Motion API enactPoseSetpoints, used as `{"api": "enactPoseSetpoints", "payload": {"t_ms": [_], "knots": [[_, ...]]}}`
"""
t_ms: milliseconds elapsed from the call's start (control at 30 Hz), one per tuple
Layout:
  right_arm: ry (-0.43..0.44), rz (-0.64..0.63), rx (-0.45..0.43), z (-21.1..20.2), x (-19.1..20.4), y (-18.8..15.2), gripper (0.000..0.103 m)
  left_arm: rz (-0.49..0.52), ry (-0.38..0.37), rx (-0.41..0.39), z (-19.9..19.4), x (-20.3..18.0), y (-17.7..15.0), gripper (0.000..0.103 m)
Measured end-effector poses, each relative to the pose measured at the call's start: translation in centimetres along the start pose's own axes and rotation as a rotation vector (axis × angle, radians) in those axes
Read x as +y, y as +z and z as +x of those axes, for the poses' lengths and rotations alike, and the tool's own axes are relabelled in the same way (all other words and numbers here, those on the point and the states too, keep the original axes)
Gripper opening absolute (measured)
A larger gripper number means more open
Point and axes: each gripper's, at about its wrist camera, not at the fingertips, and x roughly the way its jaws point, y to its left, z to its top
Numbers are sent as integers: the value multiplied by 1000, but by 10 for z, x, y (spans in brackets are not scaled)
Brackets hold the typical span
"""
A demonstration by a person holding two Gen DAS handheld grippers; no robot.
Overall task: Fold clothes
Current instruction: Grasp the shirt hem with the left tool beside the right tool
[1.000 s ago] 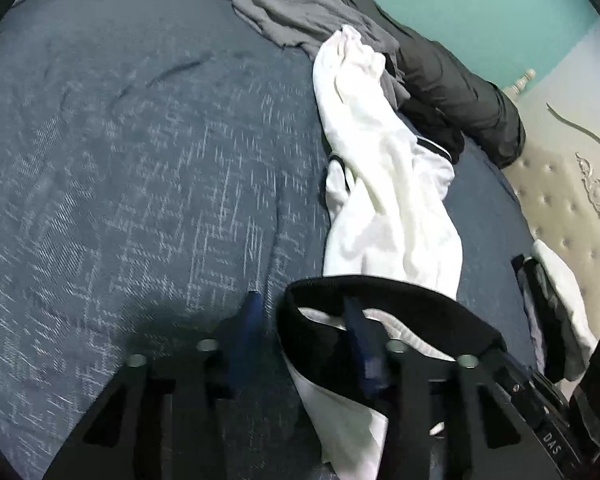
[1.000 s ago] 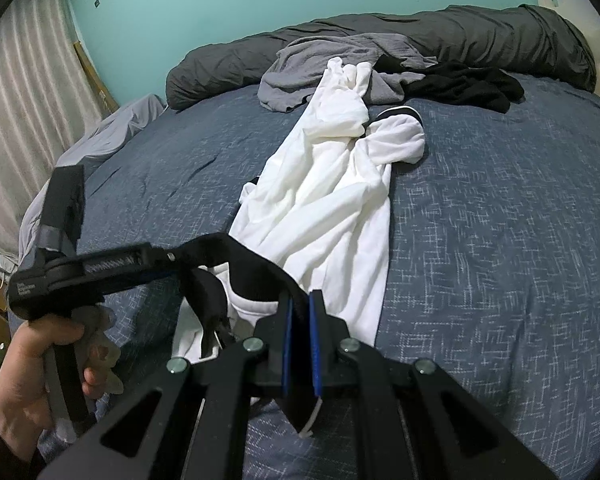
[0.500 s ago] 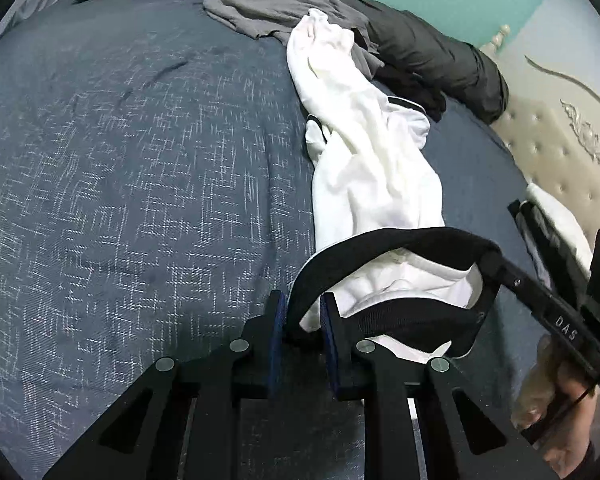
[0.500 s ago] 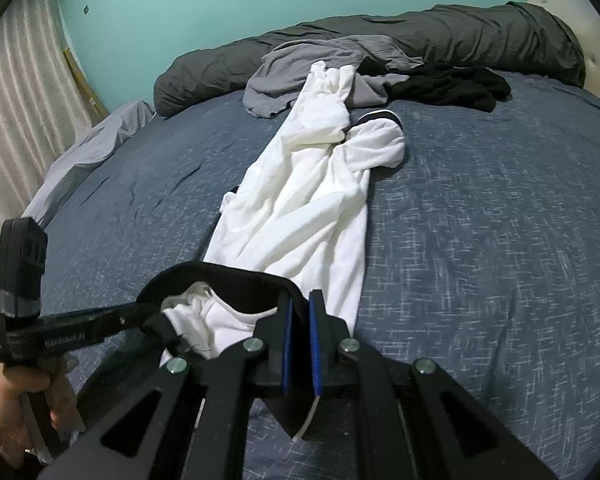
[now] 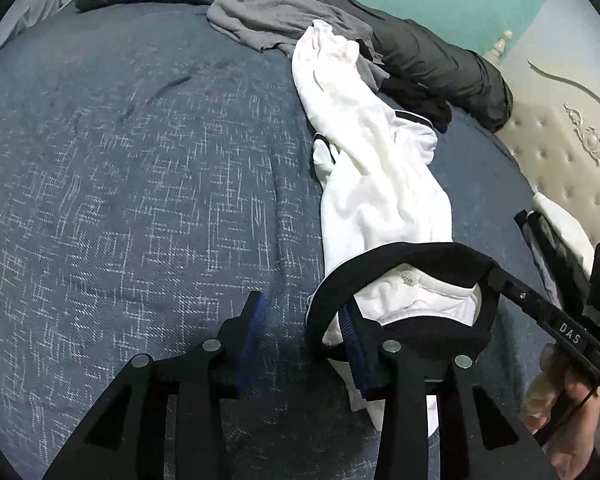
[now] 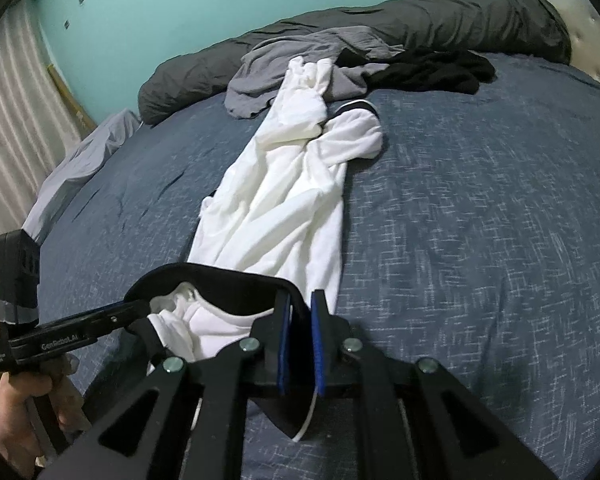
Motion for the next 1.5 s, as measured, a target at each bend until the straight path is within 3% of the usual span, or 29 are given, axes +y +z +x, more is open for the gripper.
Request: {"api": "enactPoseSetpoints", "payload": {"t_ms": [167, 300, 467, 533, 600, 700, 1333, 1500], "knots": [[35, 9, -14, -5, -4, 4, 14, 17, -5, 2, 1, -3, 0, 41], [61, -19, -5, -2, 3, 5, 34, 35, 3, 0, 0, -5, -1, 41], [32, -37, 22, 8, 6, 0, 34, 48, 5, 5, 1, -7, -1, 41], [21, -38, 25, 10, 4, -1, 34, 51, 6, 8, 2, -7, -2, 41], [13, -50, 26, 11, 4, -2, 15, 50, 4, 13, 3, -7, -2, 41], [-23, -55, 18, 11, 2, -3, 8, 45, -9, 23, 3, -7, -2, 41], [-16, -28, 19, 16, 1, -3, 8, 78, 43, 12, 16, -10, 1, 42], [-42, -45, 28, 18, 4, -6, 8, 75, 44, 8, 15, -9, 0, 29]]}}
